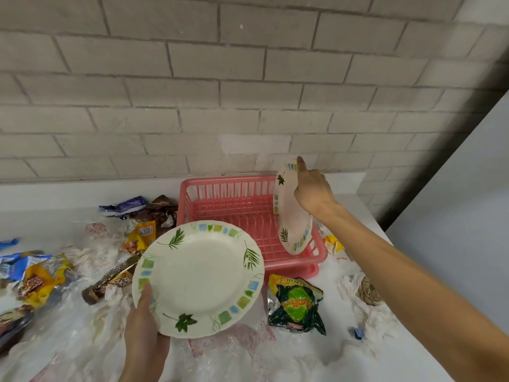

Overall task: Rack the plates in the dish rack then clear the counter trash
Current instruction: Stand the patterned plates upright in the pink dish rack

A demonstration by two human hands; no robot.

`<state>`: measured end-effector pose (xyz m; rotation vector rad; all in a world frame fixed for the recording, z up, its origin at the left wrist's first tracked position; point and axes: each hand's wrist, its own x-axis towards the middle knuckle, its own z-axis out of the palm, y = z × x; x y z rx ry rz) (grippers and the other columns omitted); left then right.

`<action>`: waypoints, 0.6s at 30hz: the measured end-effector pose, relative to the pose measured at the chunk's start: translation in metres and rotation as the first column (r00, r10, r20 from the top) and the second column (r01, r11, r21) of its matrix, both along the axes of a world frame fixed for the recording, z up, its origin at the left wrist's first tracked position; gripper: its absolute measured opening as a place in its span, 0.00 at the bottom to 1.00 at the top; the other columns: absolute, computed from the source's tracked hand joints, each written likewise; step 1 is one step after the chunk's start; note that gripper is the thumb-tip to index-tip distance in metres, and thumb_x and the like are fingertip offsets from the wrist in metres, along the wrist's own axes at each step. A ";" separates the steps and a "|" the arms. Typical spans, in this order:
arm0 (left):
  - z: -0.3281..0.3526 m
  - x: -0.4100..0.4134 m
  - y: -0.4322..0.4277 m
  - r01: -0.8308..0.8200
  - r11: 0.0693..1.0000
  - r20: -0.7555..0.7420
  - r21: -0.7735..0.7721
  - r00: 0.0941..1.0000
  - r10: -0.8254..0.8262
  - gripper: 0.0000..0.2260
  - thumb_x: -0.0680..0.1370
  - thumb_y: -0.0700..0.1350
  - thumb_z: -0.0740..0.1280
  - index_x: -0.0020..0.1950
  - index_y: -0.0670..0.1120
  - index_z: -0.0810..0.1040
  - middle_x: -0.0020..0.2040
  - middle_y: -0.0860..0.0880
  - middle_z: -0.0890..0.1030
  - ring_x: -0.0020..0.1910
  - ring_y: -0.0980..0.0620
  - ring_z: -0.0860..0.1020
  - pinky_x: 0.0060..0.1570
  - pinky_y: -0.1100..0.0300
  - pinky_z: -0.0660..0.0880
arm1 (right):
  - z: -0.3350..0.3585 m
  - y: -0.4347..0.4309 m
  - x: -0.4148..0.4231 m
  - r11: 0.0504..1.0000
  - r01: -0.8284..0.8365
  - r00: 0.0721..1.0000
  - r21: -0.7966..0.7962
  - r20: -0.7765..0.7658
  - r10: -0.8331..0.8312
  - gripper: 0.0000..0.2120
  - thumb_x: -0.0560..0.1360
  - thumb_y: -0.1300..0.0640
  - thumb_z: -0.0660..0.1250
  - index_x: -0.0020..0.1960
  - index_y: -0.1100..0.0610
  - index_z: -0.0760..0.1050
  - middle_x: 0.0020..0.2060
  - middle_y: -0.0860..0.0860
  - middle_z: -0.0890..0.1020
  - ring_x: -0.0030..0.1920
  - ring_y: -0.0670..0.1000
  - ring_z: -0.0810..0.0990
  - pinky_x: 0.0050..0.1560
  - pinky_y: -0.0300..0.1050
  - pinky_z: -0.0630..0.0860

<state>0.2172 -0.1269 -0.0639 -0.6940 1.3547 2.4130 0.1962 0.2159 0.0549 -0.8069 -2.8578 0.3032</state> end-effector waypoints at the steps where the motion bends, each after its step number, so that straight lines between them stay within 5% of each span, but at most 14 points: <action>1: 0.001 0.001 0.000 -0.002 1.000 0.007 -0.012 1.000 0.002 0.07 0.81 0.51 0.63 0.56 0.54 0.79 0.53 0.54 0.84 0.52 0.50 0.82 0.39 0.49 0.82 | -0.001 -0.001 0.001 1.000 0.000 1.000 0.006 -0.002 0.000 0.38 0.74 0.69 0.57 0.79 0.58 0.44 0.51 0.61 0.76 0.51 0.61 0.76 0.41 0.49 0.70; 10: 0.002 0.005 -0.001 0.001 0.999 0.003 -0.042 1.000 -0.001 0.05 0.81 0.48 0.64 0.52 0.54 0.79 0.47 0.56 0.85 0.49 0.51 0.82 0.38 0.51 0.82 | -0.014 -0.005 0.019 0.998 0.010 0.997 0.062 -0.079 -0.005 0.39 0.71 0.71 0.57 0.79 0.60 0.47 0.32 0.54 0.70 0.34 0.56 0.72 0.32 0.46 0.66; 18: 0.005 0.010 -0.001 -0.010 1.000 -0.020 -0.003 1.000 0.010 0.16 0.81 0.46 0.63 0.69 0.50 0.74 0.58 0.52 0.82 0.54 0.50 0.81 0.40 0.53 0.82 | -0.017 -0.001 0.031 1.000 0.030 0.989 -0.005 -0.144 -0.031 0.38 0.71 0.66 0.60 0.78 0.57 0.51 0.30 0.53 0.72 0.32 0.57 0.72 0.34 0.45 0.68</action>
